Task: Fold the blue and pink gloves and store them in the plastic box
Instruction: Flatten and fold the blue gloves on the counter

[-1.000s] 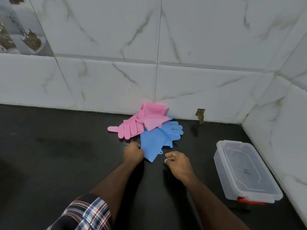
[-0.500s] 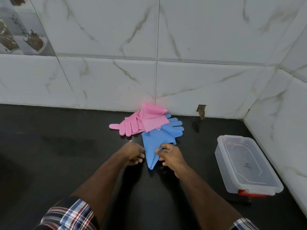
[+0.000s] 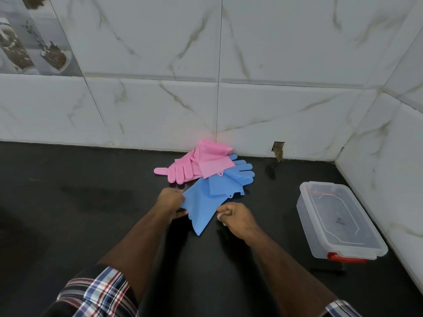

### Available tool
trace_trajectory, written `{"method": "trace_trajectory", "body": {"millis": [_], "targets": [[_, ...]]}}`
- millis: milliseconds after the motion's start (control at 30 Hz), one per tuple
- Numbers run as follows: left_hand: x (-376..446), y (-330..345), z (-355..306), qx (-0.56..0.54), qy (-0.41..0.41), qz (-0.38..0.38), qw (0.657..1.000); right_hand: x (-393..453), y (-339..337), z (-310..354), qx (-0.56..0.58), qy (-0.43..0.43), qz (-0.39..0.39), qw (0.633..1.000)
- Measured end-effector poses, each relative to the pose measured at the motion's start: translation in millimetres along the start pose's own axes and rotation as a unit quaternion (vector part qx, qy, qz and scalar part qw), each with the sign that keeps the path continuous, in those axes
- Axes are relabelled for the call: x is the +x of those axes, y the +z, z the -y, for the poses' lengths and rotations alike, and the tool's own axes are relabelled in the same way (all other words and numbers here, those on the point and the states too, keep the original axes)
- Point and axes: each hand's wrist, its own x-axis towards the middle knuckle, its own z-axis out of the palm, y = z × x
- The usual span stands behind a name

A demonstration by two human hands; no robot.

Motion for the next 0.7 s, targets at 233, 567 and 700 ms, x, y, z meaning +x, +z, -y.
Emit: {"method": "trace_trajectory", "body": {"millis": [233, 567, 700], "targets": [[-26.5, 9.5, -16.1, -0.049, -0.013, 0.15, 0.987, -8.9, 9.7, 33.6, 0.002, -0.106, -0.018, 0.994], [-21.2, 13.4, -10.9, 0.154, 0.177, 0.107, 0.966, -8.5, -0.5, 39.4, -0.087, -0.131, -0.113, 0.981], [-3.1, 19.6, -14.9, 0.382, 0.351, 0.068, 0.852, -13.9, -14.5, 37.9, -0.044, -0.155, -0.128, 0.979]]}}
